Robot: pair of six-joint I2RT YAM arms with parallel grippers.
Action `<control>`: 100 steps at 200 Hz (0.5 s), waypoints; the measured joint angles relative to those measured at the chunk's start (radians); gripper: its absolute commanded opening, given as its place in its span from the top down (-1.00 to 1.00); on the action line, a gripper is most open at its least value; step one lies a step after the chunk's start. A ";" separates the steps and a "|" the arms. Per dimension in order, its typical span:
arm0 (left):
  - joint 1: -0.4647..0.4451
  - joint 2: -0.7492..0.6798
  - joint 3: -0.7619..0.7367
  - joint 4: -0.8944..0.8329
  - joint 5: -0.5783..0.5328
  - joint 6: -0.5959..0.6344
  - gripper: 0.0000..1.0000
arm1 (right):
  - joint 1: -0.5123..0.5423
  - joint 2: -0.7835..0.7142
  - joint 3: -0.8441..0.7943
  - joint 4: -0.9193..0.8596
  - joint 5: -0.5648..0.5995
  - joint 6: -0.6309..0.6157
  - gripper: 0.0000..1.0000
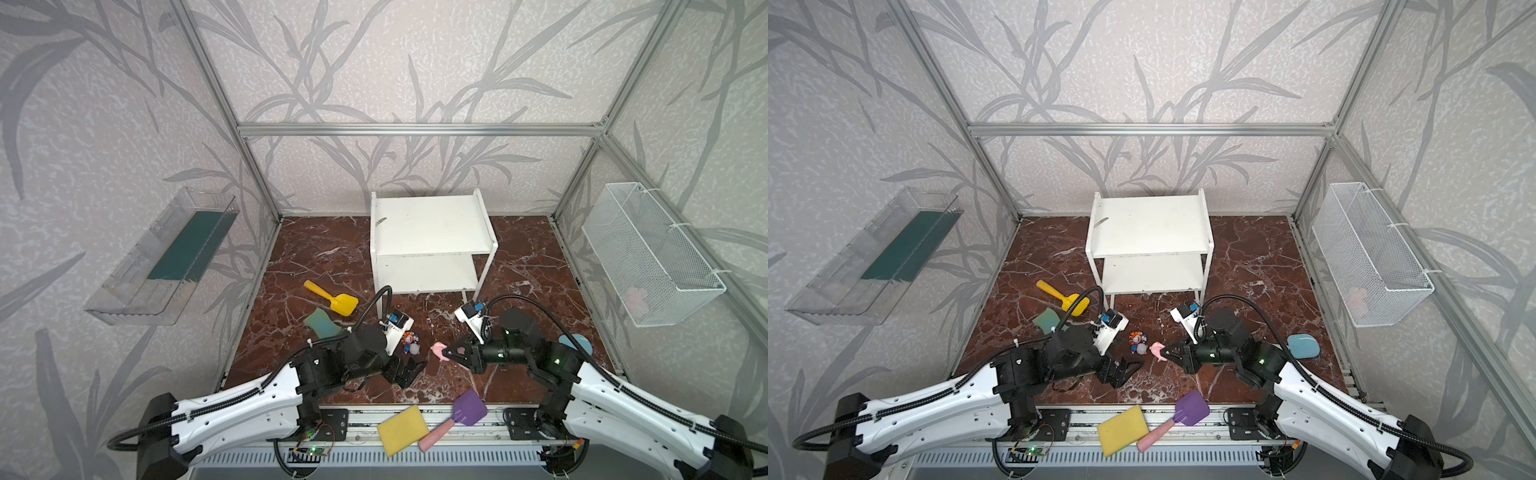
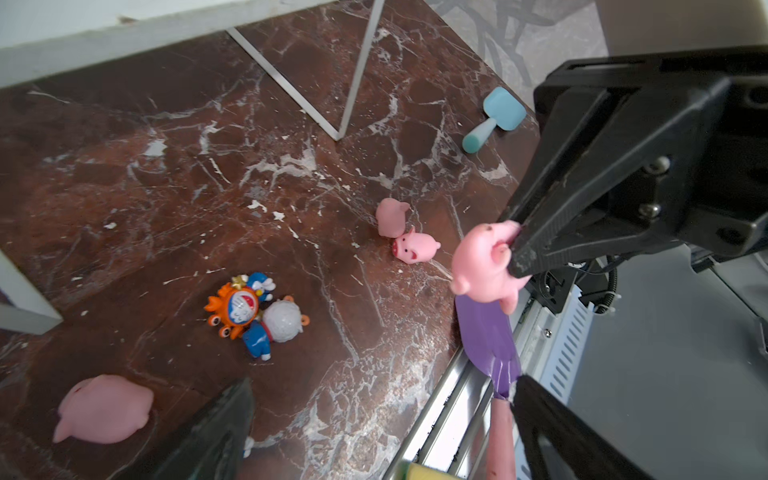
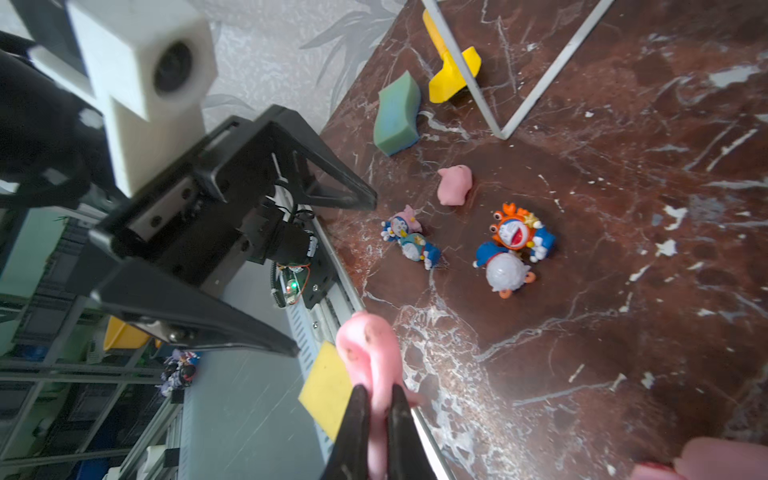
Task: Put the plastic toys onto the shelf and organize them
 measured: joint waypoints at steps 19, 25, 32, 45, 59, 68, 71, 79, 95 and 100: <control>-0.019 0.018 -0.011 0.060 0.042 0.021 -0.83 | 0.002 0.003 0.000 0.010 -0.038 0.021 0.94; -0.026 0.024 -0.011 0.075 0.055 0.029 -0.79 | 0.003 0.006 0.001 0.011 -0.047 0.028 0.94; -0.034 0.031 -0.011 0.091 0.069 0.041 -0.76 | 0.003 0.013 0.003 0.011 -0.058 0.035 0.94; -0.050 0.042 -0.011 0.111 0.089 0.065 -0.69 | 0.003 0.031 0.007 0.011 -0.073 0.050 0.94; -0.062 0.051 -0.011 0.116 0.107 0.098 -0.49 | 0.003 0.056 0.017 0.001 -0.083 0.076 0.95; -0.067 0.053 -0.011 0.117 0.113 0.115 -0.41 | 0.003 0.076 0.028 -0.013 -0.089 0.092 0.95; -0.068 0.053 -0.011 0.116 0.114 0.124 -0.40 | 0.003 0.084 0.034 -0.022 -0.091 0.096 0.95; -0.072 0.051 -0.011 0.113 0.116 0.146 -0.40 | 0.002 0.104 0.050 -0.046 -0.094 0.109 0.95; -0.089 0.042 -0.010 0.103 0.095 0.201 -0.54 | -0.006 0.153 0.090 -0.102 -0.111 0.137 0.96; -0.097 0.037 -0.010 0.101 0.083 0.210 -0.57 | -0.010 0.169 0.104 -0.121 -0.120 0.145 0.96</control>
